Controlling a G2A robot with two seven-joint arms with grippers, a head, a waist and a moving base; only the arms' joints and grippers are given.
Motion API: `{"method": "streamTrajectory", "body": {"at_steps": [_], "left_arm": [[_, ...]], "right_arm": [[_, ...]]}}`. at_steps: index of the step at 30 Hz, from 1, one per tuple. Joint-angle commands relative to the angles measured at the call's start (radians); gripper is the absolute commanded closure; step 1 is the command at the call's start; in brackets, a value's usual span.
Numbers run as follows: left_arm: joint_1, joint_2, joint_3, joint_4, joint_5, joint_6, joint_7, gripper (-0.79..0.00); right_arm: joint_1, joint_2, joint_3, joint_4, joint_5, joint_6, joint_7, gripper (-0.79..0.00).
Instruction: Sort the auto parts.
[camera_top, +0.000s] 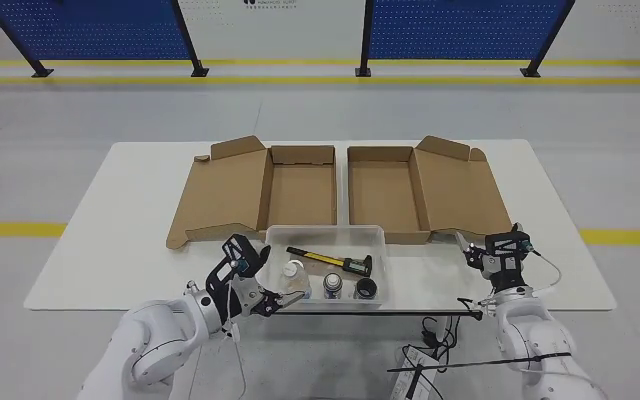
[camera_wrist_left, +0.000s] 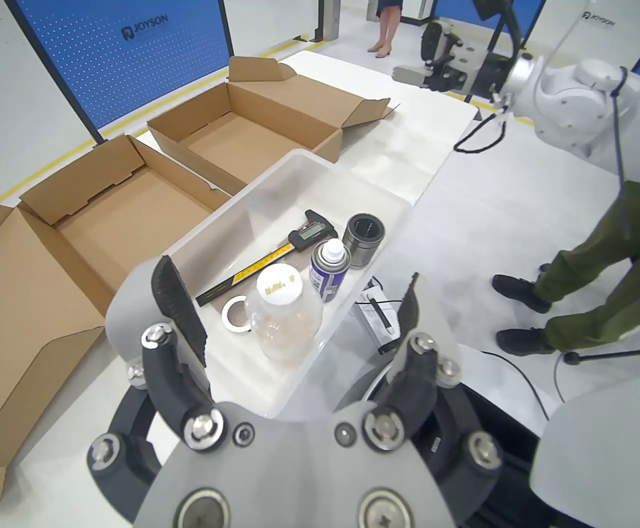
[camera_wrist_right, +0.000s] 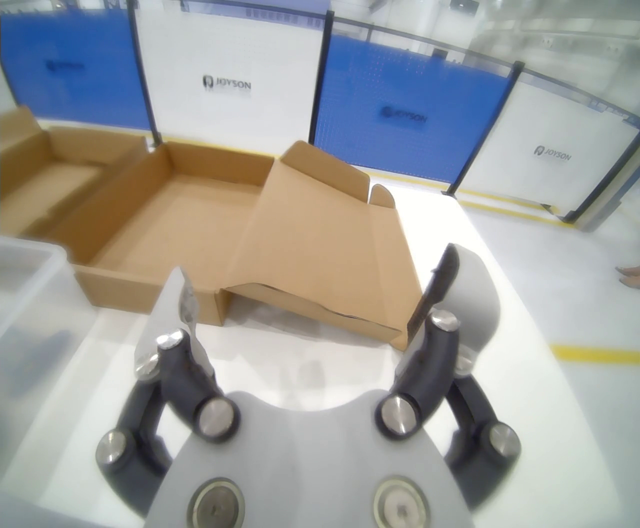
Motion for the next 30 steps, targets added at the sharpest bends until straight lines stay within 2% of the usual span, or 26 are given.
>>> {"method": "streamTrajectory", "body": {"at_steps": [1,5,17,30], "left_arm": [[-0.011,0.001,0.015,0.018,0.047,0.005,0.007,-0.785],[-0.028,0.001,0.048,0.055,0.077,0.009,0.031,-0.785],[-0.075,0.001,0.110,0.123,0.113,0.072,0.007,-0.785],[-0.105,0.003,0.159,0.169,0.110,0.084,0.000,-0.785]], "right_arm": [[0.000,0.000,0.000,0.000,0.000,0.000,0.000,-0.785],[0.000,0.000,0.000,0.000,0.000,0.000,0.000,-0.785],[0.000,0.000,0.000,0.000,0.000,0.000,0.000,-0.785],[0.000,0.000,0.000,0.000,0.000,0.000,0.000,-0.785]]}}
